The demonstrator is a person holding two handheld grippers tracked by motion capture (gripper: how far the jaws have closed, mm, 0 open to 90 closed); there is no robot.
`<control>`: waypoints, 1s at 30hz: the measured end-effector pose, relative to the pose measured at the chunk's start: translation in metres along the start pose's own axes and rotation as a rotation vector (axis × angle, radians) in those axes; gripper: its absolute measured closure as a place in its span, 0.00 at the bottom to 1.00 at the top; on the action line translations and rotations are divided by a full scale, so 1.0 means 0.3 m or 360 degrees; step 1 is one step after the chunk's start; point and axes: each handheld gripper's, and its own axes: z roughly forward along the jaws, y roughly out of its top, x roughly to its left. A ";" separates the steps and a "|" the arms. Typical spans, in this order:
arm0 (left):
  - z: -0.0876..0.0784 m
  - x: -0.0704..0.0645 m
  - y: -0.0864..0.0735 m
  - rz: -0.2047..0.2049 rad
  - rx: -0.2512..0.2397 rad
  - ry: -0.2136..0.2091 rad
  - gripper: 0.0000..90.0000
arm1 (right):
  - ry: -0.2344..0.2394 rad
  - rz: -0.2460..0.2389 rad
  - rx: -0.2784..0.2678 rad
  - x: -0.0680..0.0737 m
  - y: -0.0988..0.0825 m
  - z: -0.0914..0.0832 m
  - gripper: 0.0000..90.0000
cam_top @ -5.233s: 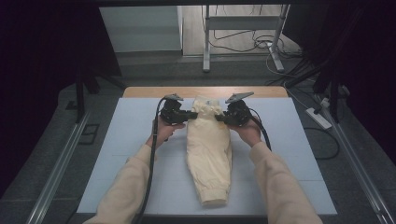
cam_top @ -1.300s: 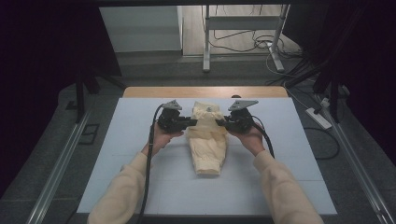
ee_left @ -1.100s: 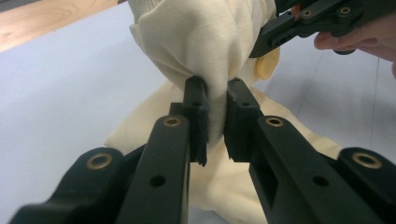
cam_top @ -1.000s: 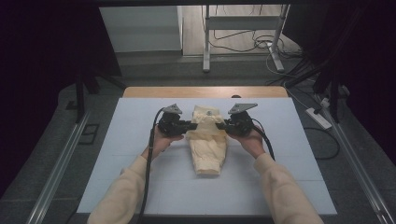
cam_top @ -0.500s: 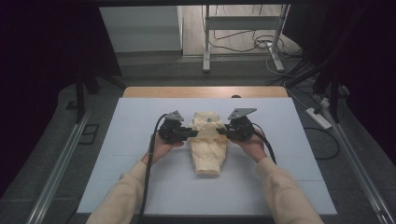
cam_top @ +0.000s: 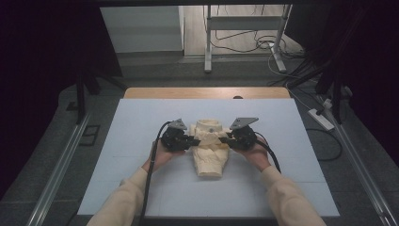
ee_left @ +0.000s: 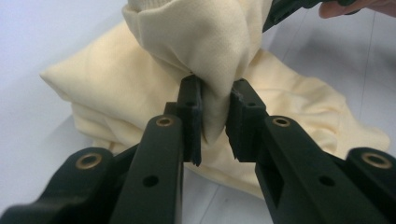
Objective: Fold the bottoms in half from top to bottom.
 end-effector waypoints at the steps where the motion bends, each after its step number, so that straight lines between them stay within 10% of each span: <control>1: 0.000 -0.001 -0.003 0.0004 0.0005 -0.0002 0.84 | -0.0003 -0.0009 0.0000 0.005 -0.003 -0.001 0.81; 17: 0.009 -0.023 -0.025 0.0004 0.0018 -0.0011 0.76 | 0.0048 0.0035 -0.0028 0.037 -0.036 -0.016 0.73; 24: -0.031 -0.061 -0.027 0.0022 -0.0015 -0.0004 0.43 | 0.0080 0.0122 -0.0067 0.056 -0.034 -0.053 0.54; 30: -0.113 -0.100 -0.046 0.0051 -0.0091 -0.0001 0.38 | 0.0106 0.0132 -0.0096 0.100 -0.053 -0.134 0.44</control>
